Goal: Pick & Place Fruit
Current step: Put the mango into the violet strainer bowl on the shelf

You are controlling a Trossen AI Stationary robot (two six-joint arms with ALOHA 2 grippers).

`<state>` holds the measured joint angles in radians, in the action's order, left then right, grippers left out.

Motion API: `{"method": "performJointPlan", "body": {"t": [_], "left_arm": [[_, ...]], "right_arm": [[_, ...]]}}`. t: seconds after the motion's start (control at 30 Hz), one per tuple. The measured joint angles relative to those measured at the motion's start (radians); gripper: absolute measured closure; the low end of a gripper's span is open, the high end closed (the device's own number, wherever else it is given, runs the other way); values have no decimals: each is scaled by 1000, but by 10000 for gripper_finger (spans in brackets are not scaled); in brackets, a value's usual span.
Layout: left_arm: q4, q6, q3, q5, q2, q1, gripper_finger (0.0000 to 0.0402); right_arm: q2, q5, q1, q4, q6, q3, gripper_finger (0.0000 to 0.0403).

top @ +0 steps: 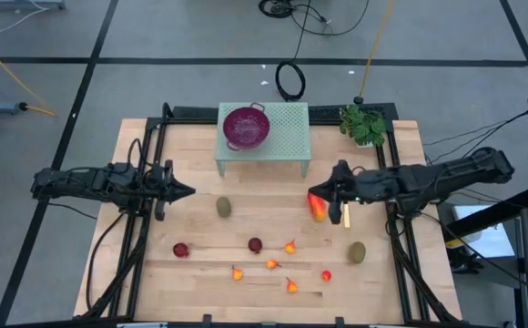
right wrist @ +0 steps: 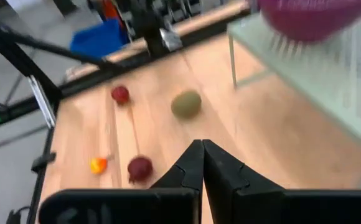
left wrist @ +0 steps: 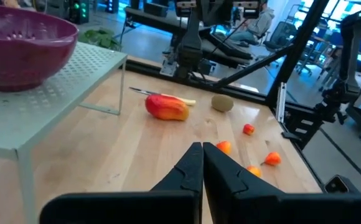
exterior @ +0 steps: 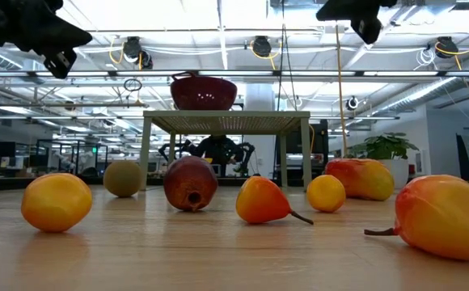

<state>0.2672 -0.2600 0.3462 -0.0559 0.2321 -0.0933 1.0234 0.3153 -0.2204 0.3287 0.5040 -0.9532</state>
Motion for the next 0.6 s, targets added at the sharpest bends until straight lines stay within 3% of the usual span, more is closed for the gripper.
{"method": "performJointPlan", "body": {"t": [0.2, 0.6], "left_arm": [[-1, -7, 0, 14, 0, 0, 394], [-13, -9, 0, 6, 0, 0, 391]], "right_arm": [[119, -9, -24, 234, 163, -117, 403], [321, -163, -9, 650, 351, -338, 403]]}}
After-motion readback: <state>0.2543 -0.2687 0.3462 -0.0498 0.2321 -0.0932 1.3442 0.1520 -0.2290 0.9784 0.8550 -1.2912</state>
